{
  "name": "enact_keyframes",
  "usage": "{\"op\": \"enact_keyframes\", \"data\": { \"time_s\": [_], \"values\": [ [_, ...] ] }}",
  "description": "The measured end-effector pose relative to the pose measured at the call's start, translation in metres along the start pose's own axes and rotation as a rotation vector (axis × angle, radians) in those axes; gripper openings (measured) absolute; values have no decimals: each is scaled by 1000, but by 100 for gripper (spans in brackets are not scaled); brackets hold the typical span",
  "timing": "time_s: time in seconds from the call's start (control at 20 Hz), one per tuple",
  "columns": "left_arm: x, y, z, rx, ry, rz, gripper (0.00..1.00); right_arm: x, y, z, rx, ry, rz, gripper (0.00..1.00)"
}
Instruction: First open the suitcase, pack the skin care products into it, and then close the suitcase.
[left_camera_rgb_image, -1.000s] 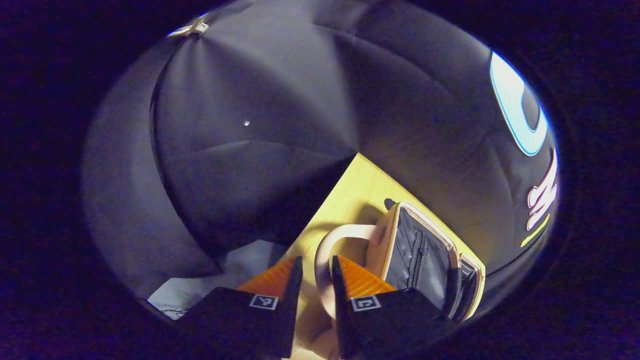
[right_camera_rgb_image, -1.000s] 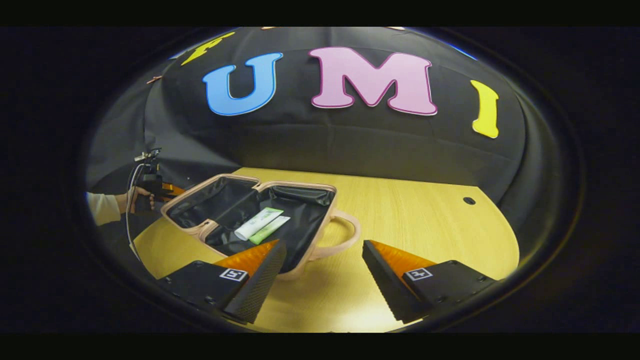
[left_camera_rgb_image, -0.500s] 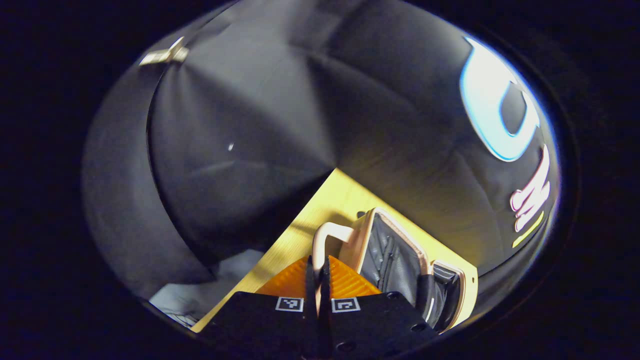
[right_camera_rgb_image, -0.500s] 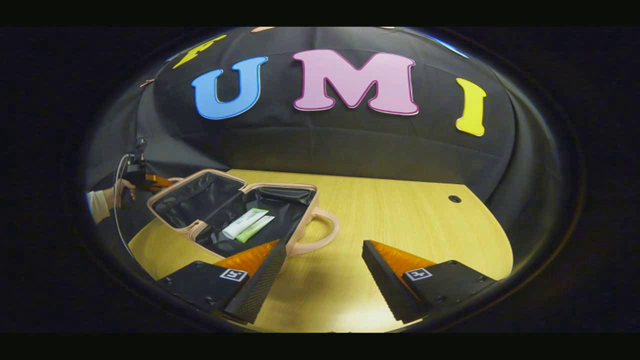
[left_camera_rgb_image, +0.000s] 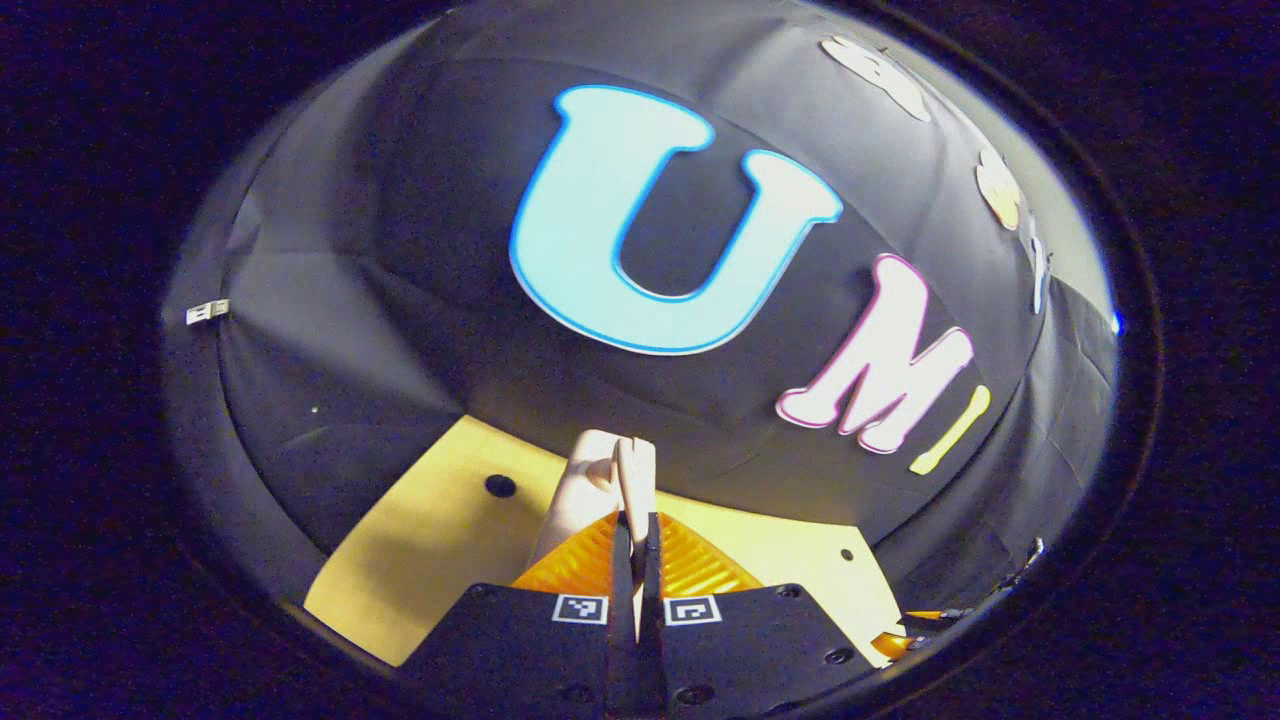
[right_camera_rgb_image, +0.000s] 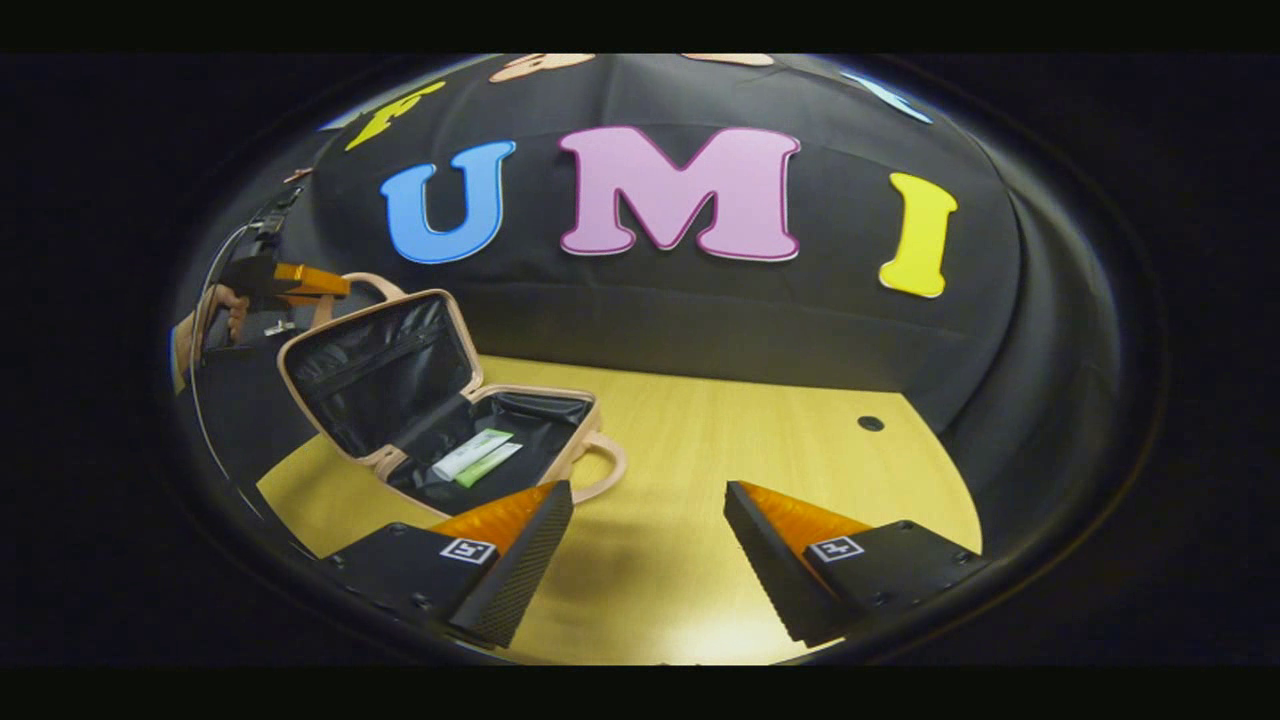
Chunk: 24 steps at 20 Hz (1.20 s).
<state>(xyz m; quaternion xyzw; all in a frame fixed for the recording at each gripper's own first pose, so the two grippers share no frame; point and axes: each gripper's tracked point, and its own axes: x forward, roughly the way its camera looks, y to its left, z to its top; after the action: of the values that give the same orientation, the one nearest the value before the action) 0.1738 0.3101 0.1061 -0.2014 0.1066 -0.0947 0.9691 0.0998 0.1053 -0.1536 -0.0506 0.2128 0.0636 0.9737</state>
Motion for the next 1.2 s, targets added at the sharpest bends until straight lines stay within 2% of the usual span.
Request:
{"op": "enact_keyframes", "data": {
  "time_s": [0.1,0.15,0.2,0.35,0.45,0.5,0.55,0.6,0.65,0.75,0.85,0.9,0.95,1.0,1.05,1.1,1.15,1.2],
  "values": [
    [12,-52,-27,-38,32,-71,6,-8,-20,9,19,-8,1,97],
    [19,-75,-45,-58,50,-96,6,-11,-28,13,30,-15,3,100],
    [29,-93,-64,-77,68,-114,6,-13,-37,17,39,-23,6,97],
    [64,-132,-145,-141,161,-144,6,-17,-65,25,66,-44,2,97],
    [88,-134,-216,-153,292,-107,6,-16,-82,27,120,-42,10,97],
    [92,-130,-247,-105,352,-66,6,-16,-93,26,142,-35,14,97],
    [96,-130,-267,-37,401,-34,6,-15,-103,26,146,-37,9,97],
    [94,-134,-268,-3,402,-19,6,-16,-114,30,140,-46,-3,97],
    [93,-132,-268,23,399,-3,2,-16,-125,32,117,-57,-17,97],
    [93,-131,-273,73,418,30,8,-21,-154,43,60,-95,-77,97],
    [91,-135,-271,96,409,35,16,-27,-171,51,56,-124,-118,97],
    [91,-142,-271,85,393,24,35,-32,-175,53,74,-127,-128,97],
    [81,-152,-265,56,376,0,39,-36,-174,56,95,-131,-133,97],
    [73,-160,-259,19,359,-38,51,-43,-172,59,103,-137,-140,97],
    [56,-168,-249,-15,340,-71,49,-51,-167,66,90,-153,-147,97],
    [33,-169,-235,-18,302,-68,54,-59,-162,72,73,-166,-154,97],
    [11,-167,-223,6,267,-50,70,-69,-155,78,65,-178,-155,96],
    [-11,-161,-209,50,221,-14,77,-79,-145,84,72,-195,-151,97]
  ]
}}
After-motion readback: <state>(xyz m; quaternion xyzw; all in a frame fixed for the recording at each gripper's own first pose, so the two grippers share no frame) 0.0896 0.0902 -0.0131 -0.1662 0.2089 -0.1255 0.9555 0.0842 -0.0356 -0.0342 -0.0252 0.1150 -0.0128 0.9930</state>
